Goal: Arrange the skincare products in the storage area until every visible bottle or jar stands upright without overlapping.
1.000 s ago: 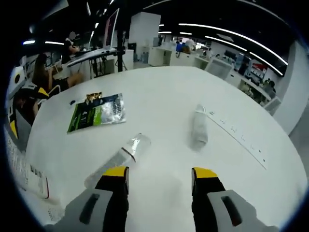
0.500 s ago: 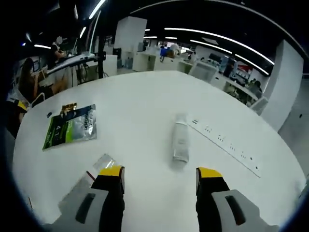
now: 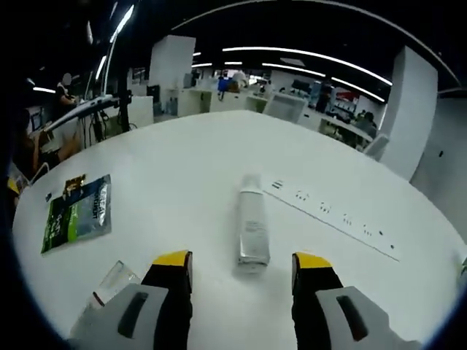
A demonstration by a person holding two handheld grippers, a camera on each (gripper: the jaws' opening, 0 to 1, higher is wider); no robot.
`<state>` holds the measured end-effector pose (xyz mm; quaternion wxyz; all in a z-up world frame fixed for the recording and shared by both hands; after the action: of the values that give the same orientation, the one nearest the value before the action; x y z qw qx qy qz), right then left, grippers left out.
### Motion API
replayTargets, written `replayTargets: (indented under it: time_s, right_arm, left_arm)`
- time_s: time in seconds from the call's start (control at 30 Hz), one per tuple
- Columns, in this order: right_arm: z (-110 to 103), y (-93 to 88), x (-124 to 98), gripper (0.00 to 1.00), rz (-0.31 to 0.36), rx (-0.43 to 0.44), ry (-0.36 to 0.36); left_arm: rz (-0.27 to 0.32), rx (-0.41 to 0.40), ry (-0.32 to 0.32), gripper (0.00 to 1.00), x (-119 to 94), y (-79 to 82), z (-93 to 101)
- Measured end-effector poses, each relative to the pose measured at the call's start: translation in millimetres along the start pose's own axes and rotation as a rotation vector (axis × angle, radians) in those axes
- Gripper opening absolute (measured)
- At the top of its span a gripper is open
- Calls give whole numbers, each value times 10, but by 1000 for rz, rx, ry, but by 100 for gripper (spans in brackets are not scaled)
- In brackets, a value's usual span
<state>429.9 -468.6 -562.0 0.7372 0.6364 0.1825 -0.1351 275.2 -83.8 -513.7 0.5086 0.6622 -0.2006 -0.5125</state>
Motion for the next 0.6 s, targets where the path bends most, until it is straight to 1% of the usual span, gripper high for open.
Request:
replayTargets:
  time_s: [0.03,0.07,0.13,0.2,0.27,0.3,0.33,0.4,0.53,0.6]
  right_arm:
    - [-4,-2,9,45,12,21,-6]
    - [7,2,55,44,31,53,4]
    - [27,-13,115,43,44,68,10]
    - [21,-39,160,42,37,51,9]
    - [15,-86,200,42,25,-15,11]
    - [25,-102,222,41,27,-21,13]
    - [33,-79,239,40,43,13,15]
    - [37,-77,280,39,52,35,23]
    - [61,-60,373,36,83,34,23]
    - [50,-20,384,35,105,75,17]
  left_arm:
    - [1,0,1,92,2,-1,-2]
    - [2,-2,0,92,4,-3,-4]
    - [-3,-5,-1,92,8,-16,-7]
    - [-7,-5,0,92,13,-28,-14]
    - [-10,-9,-2,92,20,-41,-16]
    - [-10,-12,-2,92,21,-44,-16]
    - [-10,-14,0,91,24,-45,-23]
    - [-12,-19,3,91,24,-49,-30]
    - [-14,-26,10,90,21,-56,-42]
    - [-16,-31,15,90,23,-68,-56]
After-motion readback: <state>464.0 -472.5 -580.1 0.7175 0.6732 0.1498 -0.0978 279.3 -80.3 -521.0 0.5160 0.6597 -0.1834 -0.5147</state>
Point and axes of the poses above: the point that each gripper's makers call its tool centre point, and the gripper's own axes: x roughly forward along the fingers, z roughly to its right, y roughly out of its top, the point moved 7 cm from there along -x, roughly backward along the fingers, and after that the axes turned 7 degrees about z, right-handed, at the moved point
